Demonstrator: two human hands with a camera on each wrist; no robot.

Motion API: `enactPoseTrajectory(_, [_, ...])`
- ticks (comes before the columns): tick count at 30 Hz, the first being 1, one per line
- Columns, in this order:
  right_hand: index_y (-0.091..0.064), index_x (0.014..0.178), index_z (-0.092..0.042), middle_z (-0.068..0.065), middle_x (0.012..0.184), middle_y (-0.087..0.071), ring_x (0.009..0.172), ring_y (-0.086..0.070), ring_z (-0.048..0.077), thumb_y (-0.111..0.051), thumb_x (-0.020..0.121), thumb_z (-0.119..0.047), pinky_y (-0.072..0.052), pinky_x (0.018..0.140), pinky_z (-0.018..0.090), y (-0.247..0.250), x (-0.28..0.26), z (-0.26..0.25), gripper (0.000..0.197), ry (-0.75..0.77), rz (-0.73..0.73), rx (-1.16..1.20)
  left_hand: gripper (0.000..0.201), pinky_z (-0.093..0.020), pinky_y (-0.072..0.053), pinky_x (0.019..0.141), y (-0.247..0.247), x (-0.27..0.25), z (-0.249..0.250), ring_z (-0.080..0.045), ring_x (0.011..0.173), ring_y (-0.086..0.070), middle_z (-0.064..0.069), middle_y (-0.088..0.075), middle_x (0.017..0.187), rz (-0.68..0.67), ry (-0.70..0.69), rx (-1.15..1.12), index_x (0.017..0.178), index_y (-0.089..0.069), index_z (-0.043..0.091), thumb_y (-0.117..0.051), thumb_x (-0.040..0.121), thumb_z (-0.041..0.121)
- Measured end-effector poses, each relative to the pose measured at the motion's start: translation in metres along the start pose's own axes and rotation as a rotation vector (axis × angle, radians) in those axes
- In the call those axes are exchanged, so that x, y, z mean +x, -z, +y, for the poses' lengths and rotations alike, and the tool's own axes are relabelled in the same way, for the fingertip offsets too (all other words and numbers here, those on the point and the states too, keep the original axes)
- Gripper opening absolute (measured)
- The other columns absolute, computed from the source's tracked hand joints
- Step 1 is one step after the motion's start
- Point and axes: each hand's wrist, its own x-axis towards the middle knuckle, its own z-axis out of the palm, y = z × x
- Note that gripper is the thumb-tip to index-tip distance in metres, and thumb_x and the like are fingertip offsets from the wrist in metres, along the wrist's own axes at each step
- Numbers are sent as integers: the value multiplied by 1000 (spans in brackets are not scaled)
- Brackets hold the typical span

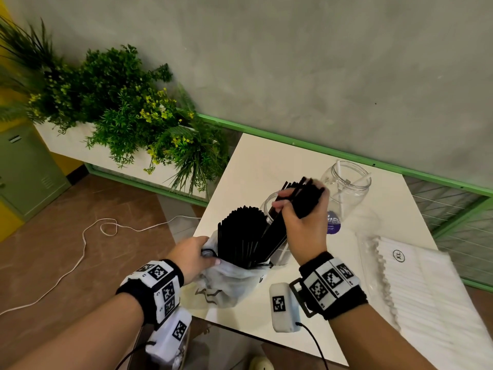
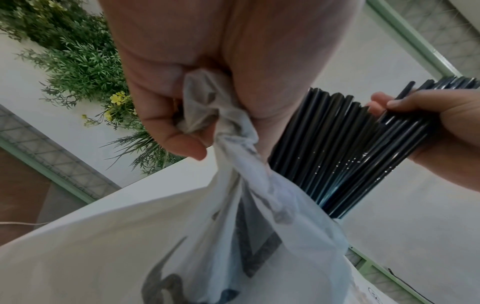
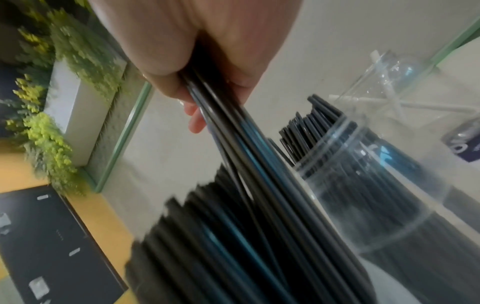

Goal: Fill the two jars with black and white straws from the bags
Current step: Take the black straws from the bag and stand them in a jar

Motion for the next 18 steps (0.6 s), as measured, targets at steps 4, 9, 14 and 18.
enactPoseTrajectory(4, [-28,135,-40,9,97,-61,84,-67,31,-47,83,17,-52,83,51,6,12,-14,79,55,-33,84,26,-32,-46,71,1,-2,-4,-20,83,-61,-5,-68,87,-7,9,-9,92,-62,8,-71,80,30])
enactPoseTrajectory(9, [-39,121,-27,9,90,-51,83,-64,29,-44,85,21,-53,77,53,9,24,-26,60,5,-59,149,23,-34,-48,75,2,0,-6,-20,87,-62,-2,-68,89,-20,5,-8,94,-62,12,-71,80,28])
enactPoseTrajectory(14, [-37,117,-25,7,92,-48,81,-64,25,-39,87,22,-57,77,49,10,31,-36,56,-8,-114,99,18,-34,-49,79,3,0,-7,-19,91,-62,-1,-69,94,-40,-21,-7,96,-63,18,-69,81,25])
enactPoseTrajectory(18, [-35,117,-26,3,89,-49,81,-63,26,-38,86,22,-55,79,52,14,38,-37,56,-20,-110,72,14,-32,-49,78,4,0,-7,-19,91,-62,1,-68,92,-42,-36,-12,89,-59,24,-70,80,24])
